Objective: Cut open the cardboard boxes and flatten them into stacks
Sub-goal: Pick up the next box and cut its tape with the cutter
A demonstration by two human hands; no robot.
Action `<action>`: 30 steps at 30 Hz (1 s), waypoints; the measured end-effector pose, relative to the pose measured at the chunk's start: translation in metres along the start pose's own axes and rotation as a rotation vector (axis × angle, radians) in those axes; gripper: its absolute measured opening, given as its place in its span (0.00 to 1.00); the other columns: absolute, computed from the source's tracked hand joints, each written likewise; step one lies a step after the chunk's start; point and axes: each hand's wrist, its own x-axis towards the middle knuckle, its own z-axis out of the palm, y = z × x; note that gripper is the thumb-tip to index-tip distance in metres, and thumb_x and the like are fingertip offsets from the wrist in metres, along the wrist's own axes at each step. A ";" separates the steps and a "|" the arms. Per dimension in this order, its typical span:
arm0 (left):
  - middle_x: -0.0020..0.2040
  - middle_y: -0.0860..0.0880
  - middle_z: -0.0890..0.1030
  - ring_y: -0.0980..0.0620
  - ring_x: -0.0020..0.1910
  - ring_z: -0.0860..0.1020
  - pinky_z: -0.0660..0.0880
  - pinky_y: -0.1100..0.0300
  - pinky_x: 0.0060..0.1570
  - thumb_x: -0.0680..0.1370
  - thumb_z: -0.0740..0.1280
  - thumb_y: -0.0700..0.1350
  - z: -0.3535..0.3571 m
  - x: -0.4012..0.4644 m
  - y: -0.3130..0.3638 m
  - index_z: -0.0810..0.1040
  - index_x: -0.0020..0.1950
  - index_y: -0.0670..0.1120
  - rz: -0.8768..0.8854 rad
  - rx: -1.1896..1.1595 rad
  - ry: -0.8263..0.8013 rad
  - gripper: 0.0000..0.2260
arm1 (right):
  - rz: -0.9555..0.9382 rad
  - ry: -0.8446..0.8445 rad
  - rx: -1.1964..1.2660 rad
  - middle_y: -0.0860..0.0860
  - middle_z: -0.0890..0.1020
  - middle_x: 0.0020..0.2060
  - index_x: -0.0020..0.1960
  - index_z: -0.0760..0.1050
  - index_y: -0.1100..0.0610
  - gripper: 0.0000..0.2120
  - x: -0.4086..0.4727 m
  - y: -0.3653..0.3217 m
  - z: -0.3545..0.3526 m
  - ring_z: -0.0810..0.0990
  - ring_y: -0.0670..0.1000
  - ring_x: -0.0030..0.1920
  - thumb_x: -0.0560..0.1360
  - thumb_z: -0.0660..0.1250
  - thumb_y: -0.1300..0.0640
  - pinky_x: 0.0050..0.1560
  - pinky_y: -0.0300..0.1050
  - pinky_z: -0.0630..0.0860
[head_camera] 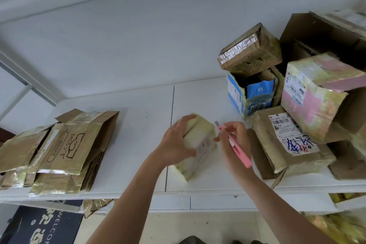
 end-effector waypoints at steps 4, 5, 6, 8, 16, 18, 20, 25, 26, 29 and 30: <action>0.76 0.61 0.60 0.62 0.76 0.54 0.36 0.57 0.75 0.71 0.74 0.43 0.002 0.002 -0.002 0.61 0.75 0.61 0.123 0.166 -0.073 0.37 | 0.085 -0.003 0.156 0.57 0.80 0.39 0.51 0.74 0.64 0.02 0.021 -0.003 -0.020 0.80 0.56 0.41 0.80 0.63 0.65 0.47 0.55 0.80; 0.76 0.64 0.59 0.64 0.76 0.52 0.39 0.56 0.77 0.71 0.75 0.46 0.003 0.002 -0.004 0.64 0.74 0.61 0.135 0.170 -0.019 0.35 | 0.120 -0.027 0.197 0.56 0.80 0.39 0.50 0.74 0.66 0.02 0.025 -0.003 -0.023 0.80 0.54 0.42 0.79 0.64 0.67 0.49 0.56 0.81; 0.74 0.67 0.60 0.66 0.76 0.54 0.43 0.57 0.77 0.71 0.75 0.49 0.006 0.003 -0.007 0.66 0.72 0.61 0.147 0.173 0.029 0.33 | 0.151 -0.052 0.228 0.55 0.81 0.38 0.48 0.74 0.67 0.03 0.028 -0.003 -0.025 0.81 0.53 0.42 0.79 0.64 0.67 0.50 0.56 0.82; 0.72 0.69 0.61 0.67 0.74 0.57 0.46 0.64 0.75 0.69 0.77 0.54 0.009 0.002 -0.008 0.69 0.70 0.62 0.171 0.206 0.096 0.31 | 0.193 -0.102 0.245 0.56 0.81 0.38 0.47 0.74 0.70 0.04 0.033 -0.002 -0.028 0.82 0.52 0.41 0.78 0.65 0.68 0.49 0.55 0.83; 0.72 0.67 0.65 0.66 0.73 0.60 0.48 0.69 0.70 0.71 0.74 0.59 0.018 -0.002 -0.007 0.74 0.66 0.62 0.200 0.256 0.194 0.25 | 0.199 -0.250 0.082 0.52 0.84 0.43 0.48 0.77 0.66 0.07 0.041 -0.002 -0.025 0.83 0.54 0.46 0.78 0.66 0.61 0.50 0.55 0.82; 0.72 0.67 0.65 0.66 0.74 0.60 0.47 0.70 0.69 0.71 0.74 0.59 0.019 -0.004 -0.007 0.74 0.66 0.62 0.208 0.258 0.198 0.24 | 0.181 -0.276 0.058 0.52 0.84 0.43 0.48 0.77 0.65 0.07 0.043 -0.002 -0.024 0.83 0.55 0.48 0.79 0.66 0.60 0.49 0.53 0.81; 0.72 0.67 0.65 0.66 0.74 0.59 0.46 0.71 0.69 0.72 0.73 0.59 0.020 -0.005 -0.007 0.74 0.66 0.62 0.209 0.255 0.196 0.23 | 0.172 -0.283 0.038 0.51 0.84 0.42 0.49 0.76 0.66 0.06 0.044 -0.003 -0.023 0.83 0.50 0.46 0.79 0.66 0.61 0.48 0.48 0.81; 0.72 0.67 0.66 0.66 0.73 0.59 0.47 0.69 0.70 0.72 0.73 0.59 0.020 -0.003 -0.008 0.74 0.65 0.62 0.198 0.264 0.196 0.22 | 0.098 -0.363 -0.088 0.54 0.82 0.42 0.47 0.74 0.64 0.04 0.051 -0.010 -0.021 0.82 0.49 0.43 0.80 0.64 0.63 0.41 0.43 0.78; 0.72 0.67 0.66 0.66 0.73 0.59 0.47 0.69 0.70 0.72 0.73 0.59 0.020 -0.003 -0.009 0.74 0.65 0.63 0.197 0.265 0.196 0.22 | 0.085 -0.381 -0.108 0.55 0.82 0.42 0.46 0.73 0.63 0.04 0.053 -0.011 -0.022 0.82 0.49 0.43 0.80 0.64 0.63 0.41 0.42 0.78; 0.69 0.71 0.64 0.66 0.73 0.60 0.49 0.69 0.70 0.72 0.73 0.60 0.021 -0.002 -0.010 0.74 0.65 0.63 0.199 0.266 0.199 0.22 | 0.064 -0.434 -0.153 0.53 0.83 0.43 0.44 0.72 0.62 0.05 0.060 -0.014 -0.026 0.83 0.48 0.45 0.79 0.64 0.64 0.42 0.39 0.79; 0.67 0.72 0.64 0.66 0.72 0.60 0.49 0.69 0.70 0.72 0.73 0.60 0.021 -0.002 -0.009 0.74 0.65 0.63 0.199 0.262 0.204 0.22 | 0.053 -0.446 -0.174 0.52 0.83 0.43 0.43 0.72 0.61 0.05 0.061 -0.015 -0.028 0.83 0.49 0.46 0.78 0.65 0.64 0.43 0.42 0.80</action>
